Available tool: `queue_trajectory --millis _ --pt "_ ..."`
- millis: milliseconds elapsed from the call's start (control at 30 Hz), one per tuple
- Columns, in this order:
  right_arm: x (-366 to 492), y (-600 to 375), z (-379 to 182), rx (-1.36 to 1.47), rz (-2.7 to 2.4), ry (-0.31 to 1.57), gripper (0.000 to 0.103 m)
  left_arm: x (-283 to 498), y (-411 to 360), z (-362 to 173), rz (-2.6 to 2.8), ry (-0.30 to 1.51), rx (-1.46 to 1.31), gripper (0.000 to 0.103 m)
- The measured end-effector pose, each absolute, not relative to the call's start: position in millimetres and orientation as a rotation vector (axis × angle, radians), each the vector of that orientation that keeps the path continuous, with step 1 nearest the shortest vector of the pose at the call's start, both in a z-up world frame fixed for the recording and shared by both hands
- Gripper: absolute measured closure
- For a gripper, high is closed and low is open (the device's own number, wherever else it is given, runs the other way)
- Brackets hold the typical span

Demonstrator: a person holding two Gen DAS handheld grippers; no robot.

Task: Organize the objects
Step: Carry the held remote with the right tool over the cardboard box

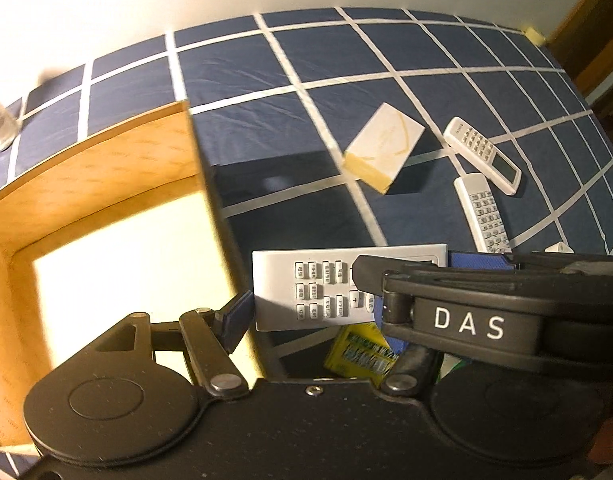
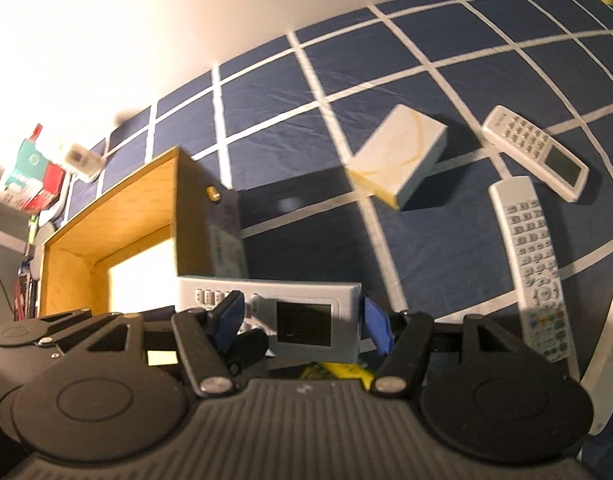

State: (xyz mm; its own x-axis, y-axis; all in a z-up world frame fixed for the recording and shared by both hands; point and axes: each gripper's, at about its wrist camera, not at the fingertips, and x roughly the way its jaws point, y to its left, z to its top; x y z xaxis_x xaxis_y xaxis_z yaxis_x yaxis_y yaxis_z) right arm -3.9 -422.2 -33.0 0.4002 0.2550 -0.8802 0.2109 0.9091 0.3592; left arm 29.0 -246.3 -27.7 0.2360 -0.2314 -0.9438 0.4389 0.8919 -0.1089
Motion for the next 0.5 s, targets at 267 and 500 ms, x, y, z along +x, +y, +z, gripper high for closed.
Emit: queue_trajectory --millis 267,500 --pt "-12 -376 -19 0.419 0.066 1.143 0.039 20 -200 -16 -0.433 1.218 0.167 0.038" --pt "-13 -335 -12 0.391 0.107 1.134 0.039 20 -159 -10 -0.404 1.200 0.142 0.038"
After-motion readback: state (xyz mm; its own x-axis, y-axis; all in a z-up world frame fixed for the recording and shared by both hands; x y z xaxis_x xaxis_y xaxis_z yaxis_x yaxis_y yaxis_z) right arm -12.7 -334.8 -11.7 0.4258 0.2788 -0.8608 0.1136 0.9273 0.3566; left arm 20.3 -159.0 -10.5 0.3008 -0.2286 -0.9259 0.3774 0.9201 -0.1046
